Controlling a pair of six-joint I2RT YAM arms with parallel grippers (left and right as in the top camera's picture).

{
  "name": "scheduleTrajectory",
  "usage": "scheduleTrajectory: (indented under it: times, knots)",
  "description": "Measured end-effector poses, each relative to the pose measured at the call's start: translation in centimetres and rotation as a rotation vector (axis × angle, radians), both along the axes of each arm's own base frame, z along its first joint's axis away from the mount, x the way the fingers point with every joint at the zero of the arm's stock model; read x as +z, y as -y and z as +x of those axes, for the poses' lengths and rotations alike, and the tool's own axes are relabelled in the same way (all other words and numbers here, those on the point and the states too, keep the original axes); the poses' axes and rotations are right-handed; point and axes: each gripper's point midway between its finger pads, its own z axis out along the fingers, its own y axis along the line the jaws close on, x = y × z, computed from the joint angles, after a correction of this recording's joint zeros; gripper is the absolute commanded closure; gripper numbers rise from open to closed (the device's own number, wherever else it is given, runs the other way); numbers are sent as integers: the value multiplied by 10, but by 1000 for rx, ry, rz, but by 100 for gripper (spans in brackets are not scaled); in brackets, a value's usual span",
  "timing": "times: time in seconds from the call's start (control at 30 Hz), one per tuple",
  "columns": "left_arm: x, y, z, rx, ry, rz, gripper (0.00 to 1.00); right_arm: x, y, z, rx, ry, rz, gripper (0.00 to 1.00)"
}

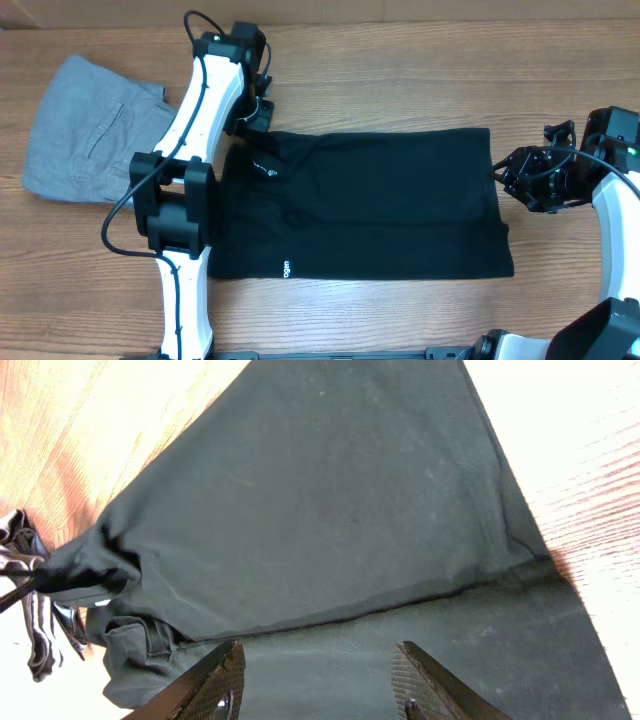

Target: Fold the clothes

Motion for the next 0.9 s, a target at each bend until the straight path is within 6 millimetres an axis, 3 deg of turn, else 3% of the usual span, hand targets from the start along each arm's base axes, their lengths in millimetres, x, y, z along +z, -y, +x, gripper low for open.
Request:
scheduleTrajectory:
  times: [0.17, 0.27, 0.33, 0.43, 0.57, 0.77, 0.9]
  knots:
    - [8, -14, -25, -4, -95, 74, 96, 0, 0, 0, 1, 1, -1, 49]
    - [11, -20, -39, -7, -150, 99, 83, 0, 0, 1, 0, 3, -2, 48]
    - [11, -20, -38, -7, -148, 104, 81, 0, 1, 1, 0, 7, -3, 49]
    - [10, -20, -33, -7, -125, 101, 67, 0, 1, 2, 0, 8, -3, 48]
    - [9, -18, -24, -2, -89, 94, 67, 2, 3, 8, -1, 34, -13, 43]
    - [7, -9, -20, 2, -74, 43, 65, 18, 20, 57, -25, 253, -83, 50]
    - [7, -2, -19, 5, -71, 7, 68, 13, 16, 91, -13, 338, -105, 74]
